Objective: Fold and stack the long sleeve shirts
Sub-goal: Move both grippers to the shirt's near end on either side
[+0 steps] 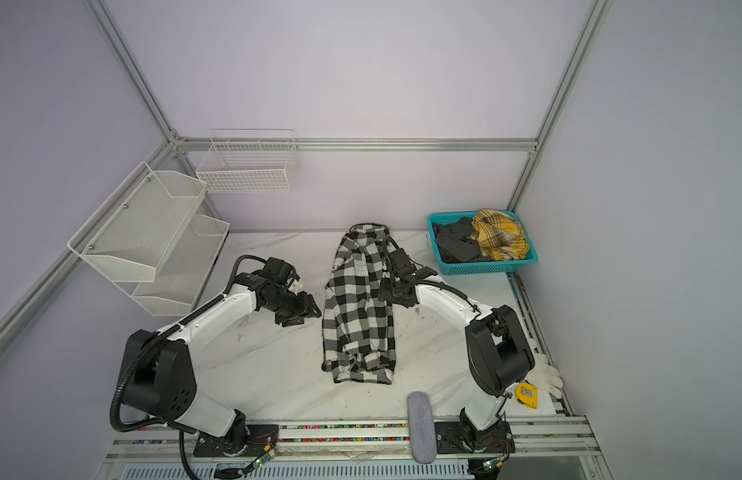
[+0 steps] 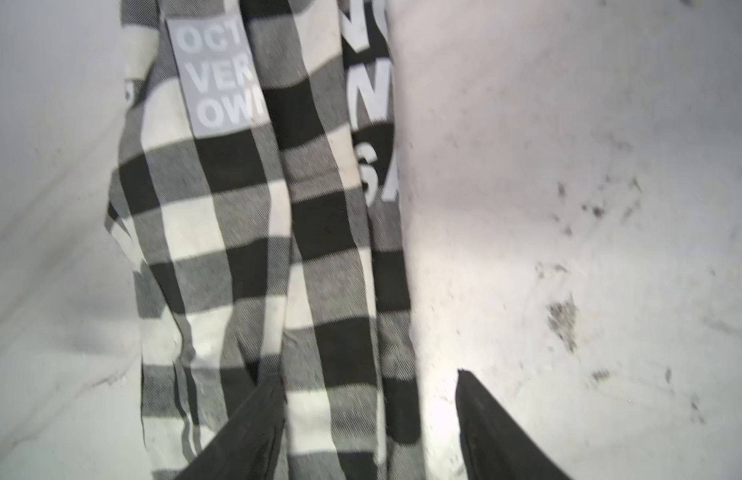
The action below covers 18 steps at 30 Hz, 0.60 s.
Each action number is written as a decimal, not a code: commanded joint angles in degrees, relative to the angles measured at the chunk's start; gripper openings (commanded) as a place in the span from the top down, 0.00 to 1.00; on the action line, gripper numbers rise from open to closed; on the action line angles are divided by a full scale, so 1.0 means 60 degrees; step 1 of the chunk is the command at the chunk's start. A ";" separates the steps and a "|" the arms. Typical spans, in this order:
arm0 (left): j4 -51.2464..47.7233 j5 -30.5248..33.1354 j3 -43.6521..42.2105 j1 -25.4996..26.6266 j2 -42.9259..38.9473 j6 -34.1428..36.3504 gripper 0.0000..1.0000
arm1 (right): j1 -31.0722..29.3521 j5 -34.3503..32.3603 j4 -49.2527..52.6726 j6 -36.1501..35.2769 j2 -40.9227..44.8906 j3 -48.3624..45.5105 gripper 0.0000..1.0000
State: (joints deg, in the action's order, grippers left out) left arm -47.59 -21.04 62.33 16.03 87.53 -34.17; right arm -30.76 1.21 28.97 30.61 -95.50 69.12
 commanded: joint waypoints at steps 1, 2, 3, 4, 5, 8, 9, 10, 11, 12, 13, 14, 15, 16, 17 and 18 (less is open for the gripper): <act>0.0124 -0.0604 -0.1127 -0.0167 -0.0047 -0.0423 0.29 | -0.0309 0.0156 0.0269 0.0449 0.0726 -0.1151 0.35; 0.0298 -0.0841 -0.1340 -0.0165 -0.0056 -0.0533 0.29 | -0.0392 0.0225 0.0244 0.0566 0.0940 -0.1438 0.36; 0.0484 -0.1100 -0.1569 -0.0153 -0.0058 -0.0659 0.29 | -0.0506 0.0348 0.0193 0.0740 0.1179 -0.1754 0.37; 0.0696 -0.1316 -0.1789 -0.0127 -0.0054 -0.0793 0.31 | -0.0629 0.0500 0.0086 0.0928 0.1401 -0.2065 0.37; 0.0862 -0.1414 -0.1964 -0.0090 -0.0056 -0.0910 0.34 | -0.0766 0.0602 -0.0047 0.1125 0.1575 -0.2351 0.38; 0.1220 -0.1582 -0.2292 0.0260 0.0101 -0.1194 0.41 | -0.1143 0.0793 -0.0409 0.1667 0.1959 -0.3107 0.44; 0.1262 -0.1578 -0.2310 0.0433 0.0204 -0.1243 0.42 | -0.1220 0.0794 -0.0461 0.1813 0.2025 -0.3292 0.45; 0.1292 -0.1535 -0.2326 0.0613 0.0278 -0.1314 0.43 | -0.1269 0.0794 -0.0503 0.1946 0.2089 -0.3473 0.47; 0.1369 -0.1511 -0.2365 0.0742 0.0325 -0.1374 0.43 | -0.1299 0.0842 -0.0559 0.2061 0.2115 -0.3611 0.49; 0.1474 -0.1491 -0.2412 0.0870 0.0353 -0.1473 0.43 | -0.1329 0.0920 -0.0641 0.2206 0.2171 -0.3769 0.50; 0.1564 -0.1450 -0.2448 0.0963 0.0405 -0.1549 0.43 | -0.1360 0.1016 -0.0729 0.2346 0.2217 -0.3911 0.52; 0.1618 -0.1412 -0.2489 0.1013 0.0469 -0.1596 0.43 | -0.1389 0.1140 -0.0814 0.2460 0.2244 -0.4049 0.53; 0.1666 -0.1376 -0.2520 0.1051 0.0526 -0.1638 0.43 | -0.1440 0.1291 -0.0932 0.2598 0.2278 -0.4191 0.53; 0.1738 -0.1386 -0.2563 0.1074 0.0618 -0.1671 0.44 | -0.1502 0.1394 -0.1031 0.2731 0.2314 -0.4326 0.53; 0.1811 -0.1407 -0.2611 0.1104 0.0692 -0.1695 0.44 | -0.1553 0.1470 -0.1121 0.2839 0.2338 -0.4437 0.54; 0.1899 -0.1437 -0.2660 0.1134 0.0778 -0.1741 0.44 | -0.1622 0.1521 -0.1200 0.2965 0.2375 -0.4548 0.56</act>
State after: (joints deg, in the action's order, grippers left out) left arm -38.89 -28.84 48.75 22.55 91.39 -42.94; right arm -39.35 8.47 24.14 44.18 -82.89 43.24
